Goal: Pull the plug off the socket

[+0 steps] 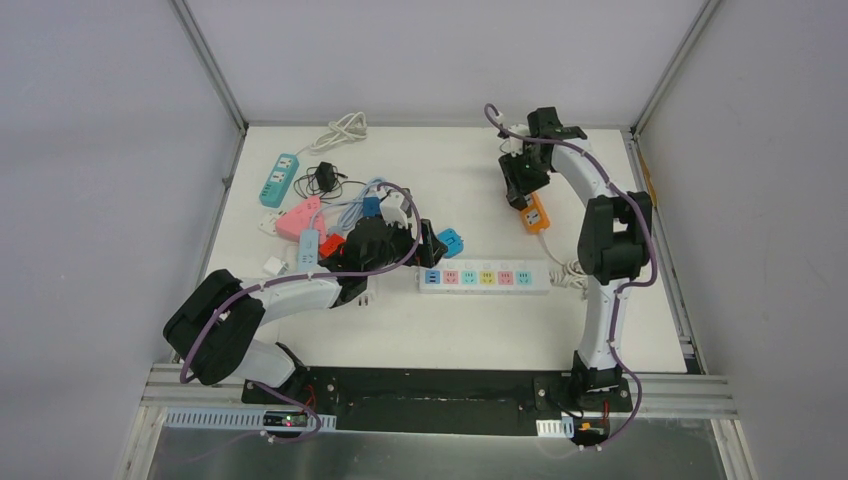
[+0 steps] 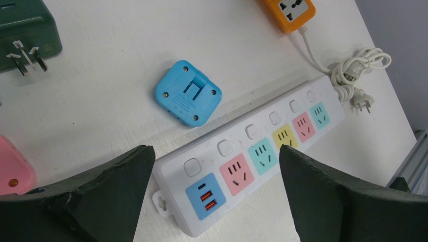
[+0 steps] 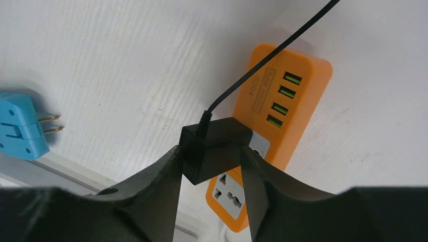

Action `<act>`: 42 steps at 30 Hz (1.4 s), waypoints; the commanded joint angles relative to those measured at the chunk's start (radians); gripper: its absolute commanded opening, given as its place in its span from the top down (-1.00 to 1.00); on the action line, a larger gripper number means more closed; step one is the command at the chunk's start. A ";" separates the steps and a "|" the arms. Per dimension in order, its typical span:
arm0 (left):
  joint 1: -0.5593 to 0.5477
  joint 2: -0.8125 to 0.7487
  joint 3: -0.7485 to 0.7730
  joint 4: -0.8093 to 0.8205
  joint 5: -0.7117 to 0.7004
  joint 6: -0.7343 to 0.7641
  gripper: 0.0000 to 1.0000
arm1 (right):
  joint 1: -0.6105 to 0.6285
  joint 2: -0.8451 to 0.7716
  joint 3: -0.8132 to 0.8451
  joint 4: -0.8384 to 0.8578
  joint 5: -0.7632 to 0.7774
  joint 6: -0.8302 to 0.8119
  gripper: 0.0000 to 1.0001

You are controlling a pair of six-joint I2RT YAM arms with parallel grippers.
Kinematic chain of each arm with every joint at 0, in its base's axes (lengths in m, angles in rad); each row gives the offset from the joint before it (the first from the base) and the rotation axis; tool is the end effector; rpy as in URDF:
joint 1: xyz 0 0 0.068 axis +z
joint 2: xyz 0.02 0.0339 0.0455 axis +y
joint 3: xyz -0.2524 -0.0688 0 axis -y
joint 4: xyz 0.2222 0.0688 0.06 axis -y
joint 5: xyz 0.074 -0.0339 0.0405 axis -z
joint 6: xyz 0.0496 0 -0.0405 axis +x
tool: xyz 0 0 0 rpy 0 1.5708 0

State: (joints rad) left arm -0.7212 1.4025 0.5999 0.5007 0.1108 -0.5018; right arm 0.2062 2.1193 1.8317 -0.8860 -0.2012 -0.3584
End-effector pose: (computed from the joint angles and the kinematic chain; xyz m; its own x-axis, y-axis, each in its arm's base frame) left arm 0.2164 -0.1976 0.2076 -0.5496 -0.1534 -0.8213 0.5374 0.6877 -0.4881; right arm 0.4180 0.0976 0.2103 -0.7483 -0.5077 -0.4269 -0.5753 0.8171 0.0369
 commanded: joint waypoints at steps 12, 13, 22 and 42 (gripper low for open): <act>-0.007 0.012 0.039 0.070 0.030 -0.033 -0.97 | -0.168 -0.070 0.068 -0.005 0.044 0.025 -0.11; -0.007 0.011 0.038 0.071 0.029 -0.035 -0.98 | -0.179 -0.070 0.071 -0.009 0.036 0.028 -0.12; -0.007 0.033 0.057 0.079 0.042 -0.042 -0.97 | -0.203 -0.100 0.065 0.001 -0.123 0.074 -0.28; -0.007 0.142 0.102 0.189 -0.005 -0.262 -0.96 | -0.114 0.013 0.048 -0.007 0.074 0.009 0.23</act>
State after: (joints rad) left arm -0.7212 1.5017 0.6453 0.6029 0.1326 -0.6548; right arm 0.0917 2.1292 1.9156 -0.8932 -0.1963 -0.3199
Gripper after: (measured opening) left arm 0.982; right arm 0.397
